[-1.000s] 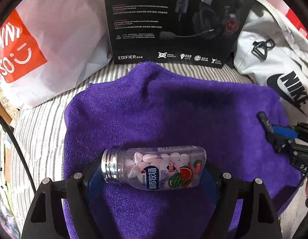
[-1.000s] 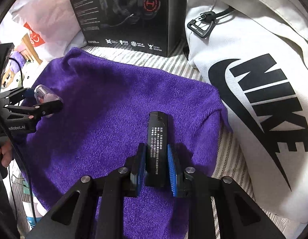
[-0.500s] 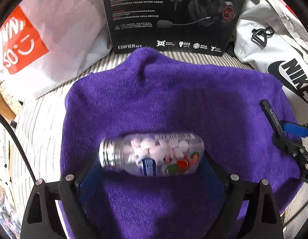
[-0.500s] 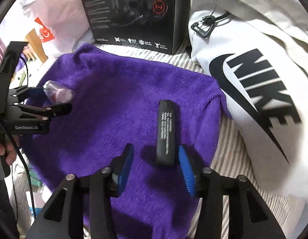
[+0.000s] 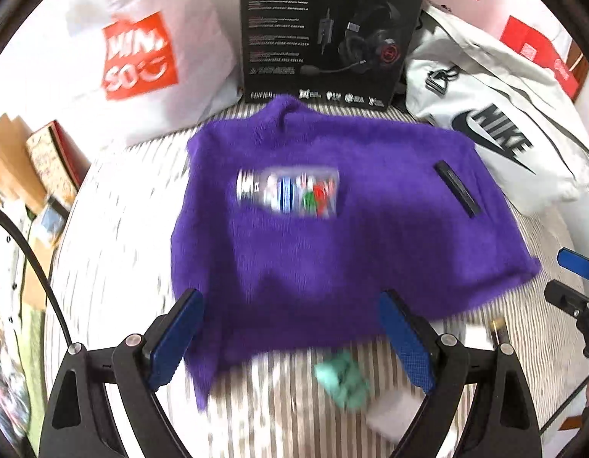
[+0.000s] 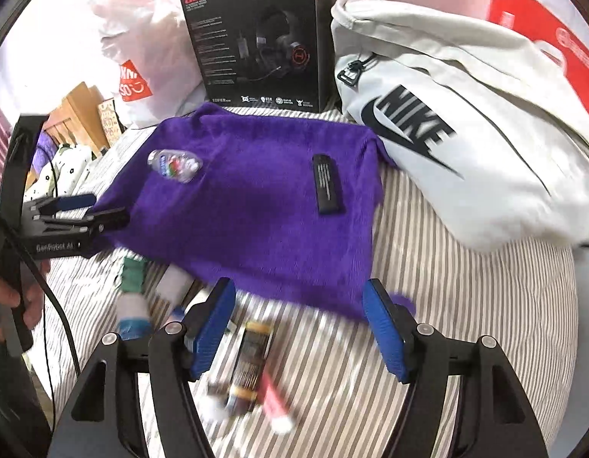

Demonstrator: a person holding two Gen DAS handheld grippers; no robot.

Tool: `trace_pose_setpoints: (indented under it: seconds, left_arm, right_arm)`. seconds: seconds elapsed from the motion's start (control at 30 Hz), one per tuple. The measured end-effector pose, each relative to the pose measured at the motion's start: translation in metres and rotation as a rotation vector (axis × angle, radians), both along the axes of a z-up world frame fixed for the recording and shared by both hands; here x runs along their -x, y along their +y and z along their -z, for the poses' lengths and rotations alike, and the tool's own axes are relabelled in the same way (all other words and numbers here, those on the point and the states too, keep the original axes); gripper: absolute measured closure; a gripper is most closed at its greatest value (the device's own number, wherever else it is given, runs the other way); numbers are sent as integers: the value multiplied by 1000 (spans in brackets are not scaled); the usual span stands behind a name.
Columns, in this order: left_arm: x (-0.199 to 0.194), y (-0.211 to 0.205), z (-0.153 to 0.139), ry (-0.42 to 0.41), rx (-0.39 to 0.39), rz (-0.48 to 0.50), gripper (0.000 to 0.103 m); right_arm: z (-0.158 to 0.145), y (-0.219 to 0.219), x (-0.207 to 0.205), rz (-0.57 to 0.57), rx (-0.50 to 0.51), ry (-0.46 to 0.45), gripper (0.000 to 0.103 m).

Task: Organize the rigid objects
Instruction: 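Lower and release the bottle and the black stick onto the purple towel, then grasp the green binder clip with the left tool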

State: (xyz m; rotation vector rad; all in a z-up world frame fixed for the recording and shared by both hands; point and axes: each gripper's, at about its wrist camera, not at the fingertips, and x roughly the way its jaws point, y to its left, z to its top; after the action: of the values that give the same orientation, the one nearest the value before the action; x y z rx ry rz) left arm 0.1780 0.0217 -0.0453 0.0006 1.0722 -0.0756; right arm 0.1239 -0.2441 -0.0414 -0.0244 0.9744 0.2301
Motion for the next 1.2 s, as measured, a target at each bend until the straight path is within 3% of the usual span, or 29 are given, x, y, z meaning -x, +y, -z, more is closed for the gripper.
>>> trace_pose_setpoints:
  seconds: [0.37, 0.73, 0.93, 1.07, 1.2]
  left_arm:
    - [56, 2, 25, 49, 58, -37, 10]
    - [43, 0, 34, 37, 28, -13, 10]
    - [35, -8, 35, -25, -21, 87, 10]
    - [23, -13, 47, 28, -47, 113, 10]
    - [22, -16, 50, 7, -63, 111, 14]
  right_arm:
    - [7, -10, 57, 72, -7, -6, 34]
    - [20, -14, 72, 71, -10, 20, 34]
    - [31, -15, 73, 61, 20, 56, 34]
    - [39, -16, 69, 67, 8, 80, 34]
    - [48, -9, 64, 54, 27, 109, 34]
